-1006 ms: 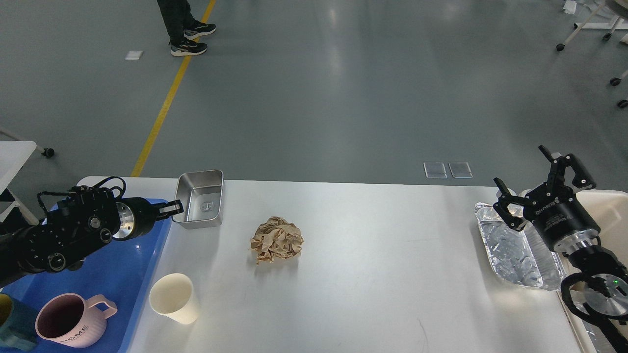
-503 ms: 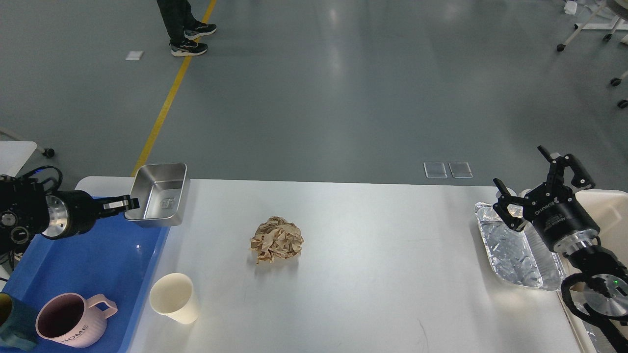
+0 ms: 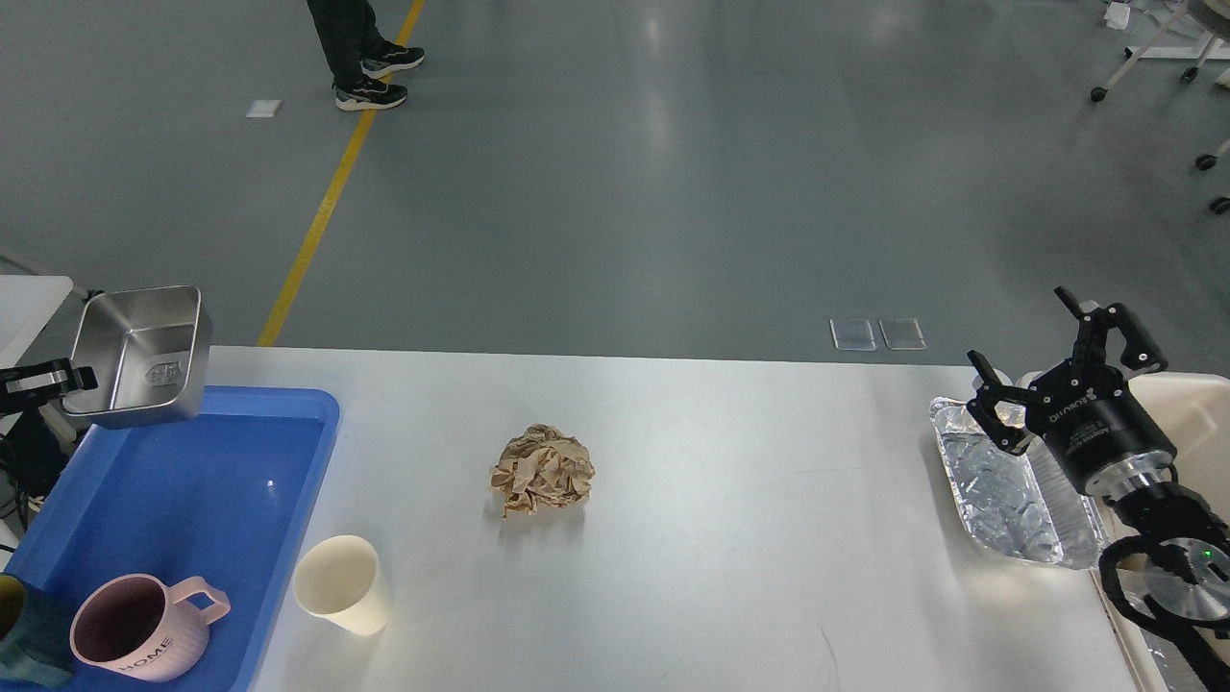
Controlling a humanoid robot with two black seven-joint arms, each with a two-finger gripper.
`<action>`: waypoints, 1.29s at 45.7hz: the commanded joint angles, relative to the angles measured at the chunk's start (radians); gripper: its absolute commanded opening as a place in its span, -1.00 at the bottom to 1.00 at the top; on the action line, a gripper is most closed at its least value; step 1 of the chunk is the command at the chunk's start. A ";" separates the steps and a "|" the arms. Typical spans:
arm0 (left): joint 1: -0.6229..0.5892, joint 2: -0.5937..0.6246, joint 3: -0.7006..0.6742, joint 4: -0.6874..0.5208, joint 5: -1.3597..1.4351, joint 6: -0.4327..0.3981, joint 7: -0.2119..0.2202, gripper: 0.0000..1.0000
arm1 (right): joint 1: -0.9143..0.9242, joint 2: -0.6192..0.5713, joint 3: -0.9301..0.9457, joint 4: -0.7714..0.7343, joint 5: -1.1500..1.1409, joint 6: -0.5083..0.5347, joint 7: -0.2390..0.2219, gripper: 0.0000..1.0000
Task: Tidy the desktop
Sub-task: 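Lift the steel tray and carry it over the blue bin, then lower the steel tray into the blue bin and open the left gripper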
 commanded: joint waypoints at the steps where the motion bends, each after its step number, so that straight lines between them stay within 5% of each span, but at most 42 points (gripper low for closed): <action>1: 0.053 -0.005 0.004 0.028 -0.074 0.019 0.005 -1.00 | 0.003 0.008 0.000 0.000 0.000 0.001 0.000 1.00; 33: 0.205 -0.382 -0.003 0.468 -0.131 0.048 0.000 -0.97 | -0.003 0.005 0.000 0.000 0.000 0.001 0.001 1.00; 59: 0.238 -0.536 -0.007 0.596 -0.160 0.062 0.002 -0.91 | -0.003 -0.006 0.003 0.000 0.000 0.001 0.000 1.00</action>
